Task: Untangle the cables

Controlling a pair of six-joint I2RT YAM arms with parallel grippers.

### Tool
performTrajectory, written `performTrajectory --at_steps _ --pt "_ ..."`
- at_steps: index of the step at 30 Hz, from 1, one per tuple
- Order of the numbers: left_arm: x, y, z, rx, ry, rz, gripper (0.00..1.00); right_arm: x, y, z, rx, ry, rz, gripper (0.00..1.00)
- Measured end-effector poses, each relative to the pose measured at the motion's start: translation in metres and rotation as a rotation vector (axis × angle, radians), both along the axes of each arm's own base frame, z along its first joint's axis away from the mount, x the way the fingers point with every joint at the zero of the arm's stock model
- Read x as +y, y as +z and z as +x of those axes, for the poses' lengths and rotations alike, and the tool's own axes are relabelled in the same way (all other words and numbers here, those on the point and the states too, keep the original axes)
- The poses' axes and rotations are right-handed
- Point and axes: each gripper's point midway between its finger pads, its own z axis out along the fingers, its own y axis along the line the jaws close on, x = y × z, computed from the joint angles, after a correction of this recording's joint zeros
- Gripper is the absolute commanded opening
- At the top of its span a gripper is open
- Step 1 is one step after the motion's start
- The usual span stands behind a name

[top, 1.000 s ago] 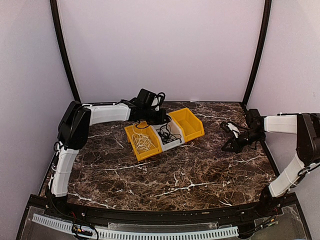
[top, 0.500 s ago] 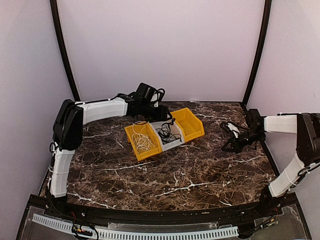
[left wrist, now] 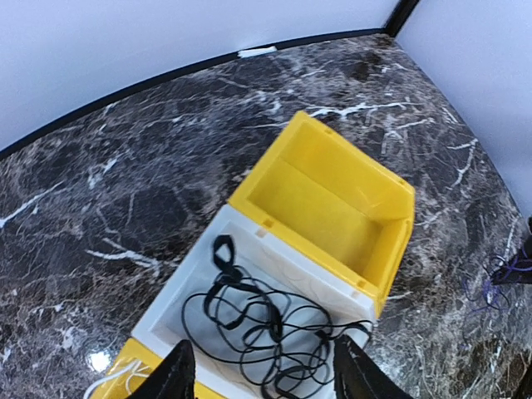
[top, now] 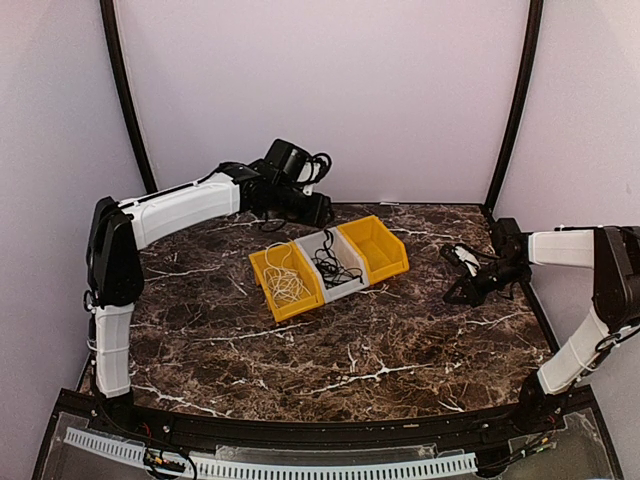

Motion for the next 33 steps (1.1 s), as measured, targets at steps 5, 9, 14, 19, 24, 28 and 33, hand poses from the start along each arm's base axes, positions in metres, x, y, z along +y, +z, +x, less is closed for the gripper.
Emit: performTrajectory --at_steps 5,9,14,19,24,28,33 --pt "-0.054 0.026 -0.027 -0.051 -0.082 -0.072 0.53 0.000 0.000 0.000 0.000 0.000 0.000 0.02" --pt "-0.081 0.031 -0.028 -0.024 0.031 -0.171 0.50 0.000 0.000 0.000 0.000 -0.001 -0.001 0.03" --pt "-0.079 -0.010 -0.012 0.055 0.240 -0.208 0.45 0.000 0.000 0.000 0.002 -0.003 -0.002 0.03" --pt "-0.087 -0.056 -0.006 0.136 0.317 -0.233 0.43 0.000 0.000 0.000 0.002 -0.004 -0.001 0.03" --pt "-0.093 -0.103 -0.005 0.208 0.349 -0.217 0.37 0.000 0.000 0.000 0.002 -0.004 -0.001 0.03" --pt "-0.098 -0.097 -0.001 0.208 0.361 -0.259 0.23 0.000 0.000 0.000 0.002 -0.004 -0.001 0.03" --pt "-0.099 -0.094 -0.002 0.211 0.350 -0.260 0.17 0.000 0.000 0.000 0.002 -0.003 -0.001 0.04"
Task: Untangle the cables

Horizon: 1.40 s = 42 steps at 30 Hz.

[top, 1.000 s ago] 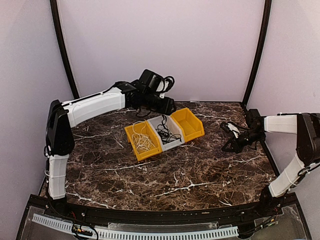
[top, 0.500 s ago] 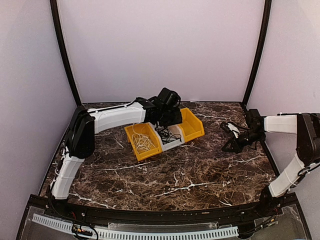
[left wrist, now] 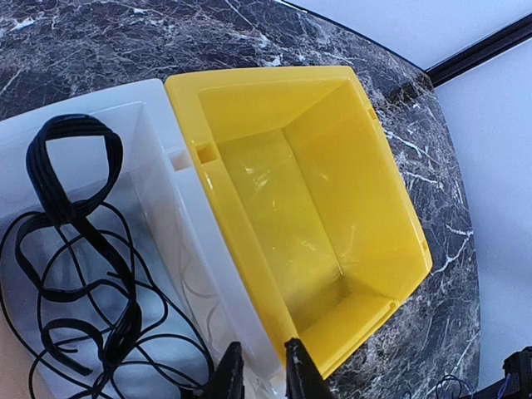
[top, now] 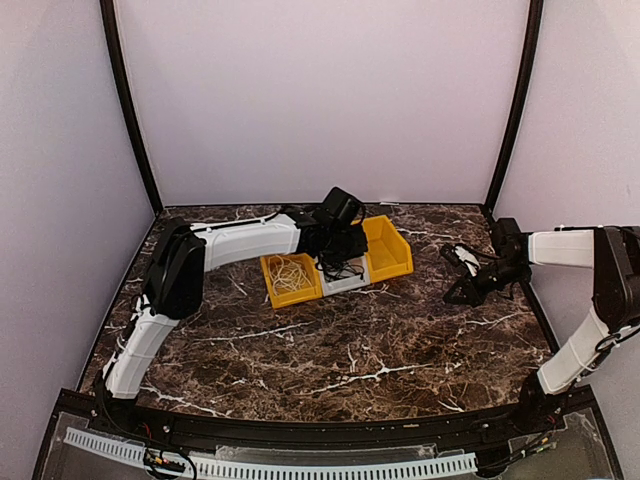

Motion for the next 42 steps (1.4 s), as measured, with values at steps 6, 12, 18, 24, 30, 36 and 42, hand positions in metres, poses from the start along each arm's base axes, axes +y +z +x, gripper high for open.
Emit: performTrajectory --at_steps 6,12,18,24,30,36,42 --pt "0.003 -0.002 -0.008 0.006 -0.031 0.010 0.11 0.003 0.003 -0.005 -0.003 0.023 0.007 0.05" --pt "0.019 -0.002 -0.026 0.031 -0.061 0.039 0.09 0.018 0.010 -0.018 -0.036 0.115 -0.011 0.31" --pt "0.036 -0.003 -0.046 0.039 -0.095 0.066 0.26 0.018 0.015 -0.027 -0.010 0.156 -0.040 0.39" --pt "0.032 -0.003 -0.051 0.016 -0.159 0.053 0.36 0.022 0.047 -0.007 -0.084 0.157 -0.034 0.38" --pt "0.013 0.021 -0.060 -0.068 -0.266 -0.018 0.40 0.022 0.048 -0.006 -0.078 0.171 -0.040 0.41" --pt "0.002 0.064 -0.069 -0.163 -0.328 -0.102 0.41 0.024 0.039 -0.014 -0.063 0.214 -0.077 0.43" --pt "-0.005 0.081 -0.074 -0.197 -0.365 -0.153 0.41 0.018 0.026 -0.017 -0.050 0.238 -0.129 0.45"
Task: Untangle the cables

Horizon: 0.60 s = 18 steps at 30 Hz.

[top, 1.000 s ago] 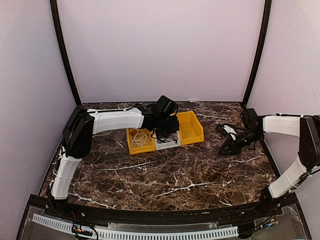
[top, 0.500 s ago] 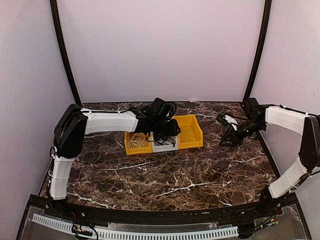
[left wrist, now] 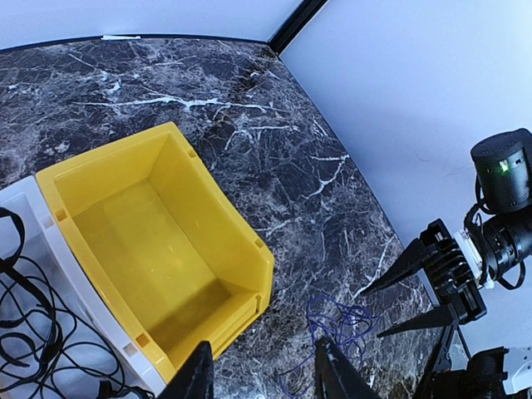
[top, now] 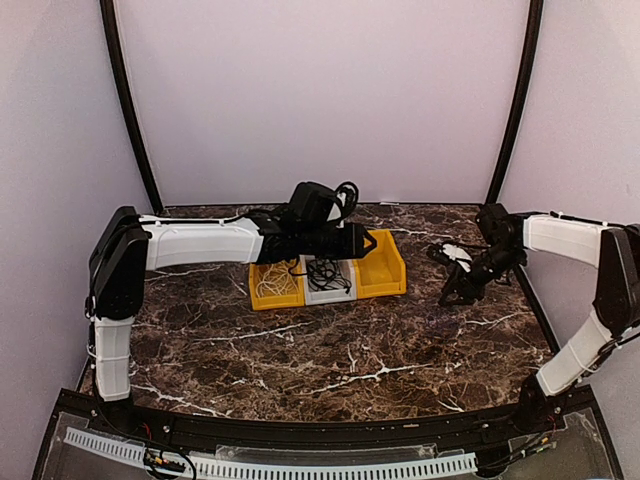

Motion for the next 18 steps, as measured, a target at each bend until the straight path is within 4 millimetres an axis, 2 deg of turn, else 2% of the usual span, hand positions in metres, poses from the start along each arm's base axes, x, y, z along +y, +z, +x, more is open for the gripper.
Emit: performTrajectory --at_steps 6,10,15,18 --pt "-0.011 0.005 -0.011 -0.029 -0.084 -0.025 0.41 -0.006 -0.006 -0.003 0.006 0.012 -0.042 0.44" --pt "-0.028 0.013 -0.031 -0.065 -0.171 -0.051 0.41 -0.010 -0.010 -0.005 0.014 0.011 -0.066 0.40" --pt "-0.048 0.010 -0.053 -0.076 -0.257 -0.061 0.41 -0.014 -0.018 -0.011 0.038 0.002 -0.091 0.24" --pt "-0.055 0.002 -0.061 -0.072 -0.290 -0.057 0.41 -0.015 -0.021 -0.011 0.052 -0.004 -0.095 0.06"
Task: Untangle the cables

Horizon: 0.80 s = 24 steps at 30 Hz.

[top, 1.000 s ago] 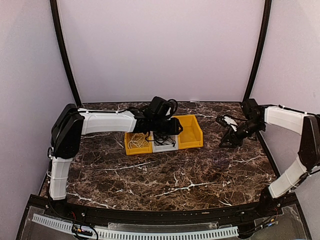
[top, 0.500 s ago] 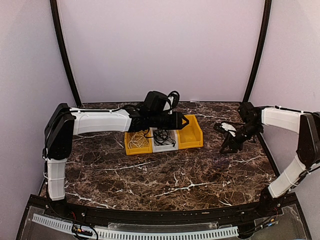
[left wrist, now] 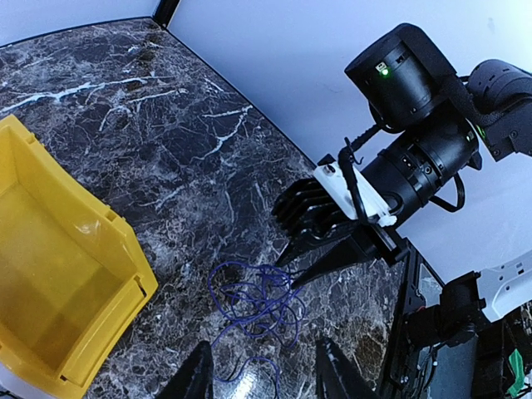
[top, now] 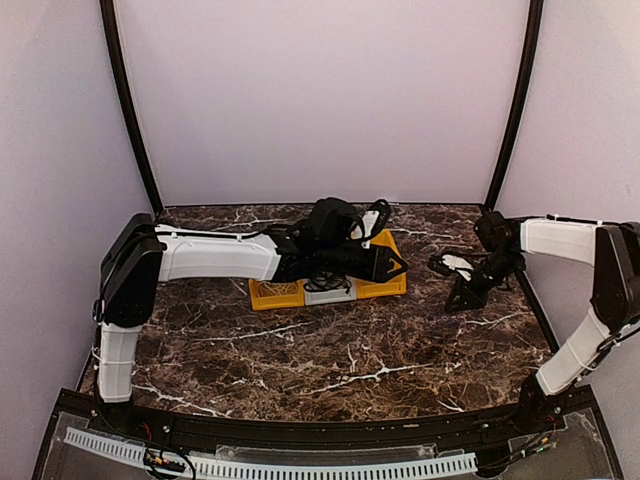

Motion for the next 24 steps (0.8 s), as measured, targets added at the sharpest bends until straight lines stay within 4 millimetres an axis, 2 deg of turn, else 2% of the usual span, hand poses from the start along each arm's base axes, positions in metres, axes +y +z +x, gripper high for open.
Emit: performTrajectory --at_steps 2,7,10,13,16,19,21,24 --pt "-0.001 -0.005 -0.002 0.004 -0.008 0.007 0.41 -0.001 -0.003 -0.001 0.014 -0.005 -0.005 0.00" --pt "-0.002 -0.006 -0.003 0.008 -0.016 0.006 0.41 0.000 -0.002 -0.001 0.024 -0.013 -0.004 0.00" --pt "-0.004 -0.006 -0.003 0.006 -0.023 -0.004 0.43 0.001 0.007 0.000 0.022 -0.015 0.004 0.00" --pt "-0.009 -0.006 -0.007 0.000 -0.052 -0.019 0.45 0.007 0.036 0.005 -0.011 -0.008 0.043 0.00" --pt "-0.018 -0.004 -0.017 -0.030 -0.101 -0.041 0.49 0.017 0.086 0.012 -0.108 0.009 0.116 0.00" --pt "-0.030 0.006 -0.032 -0.079 -0.150 -0.079 0.52 0.028 0.128 0.010 -0.182 0.041 0.180 0.00" --pt "-0.040 0.014 -0.043 -0.116 -0.177 -0.114 0.53 0.036 0.146 0.004 -0.198 0.067 0.220 0.00" --pt "-0.053 0.027 -0.049 -0.165 -0.178 -0.173 0.53 0.047 0.161 -0.006 -0.171 0.100 0.272 0.00"
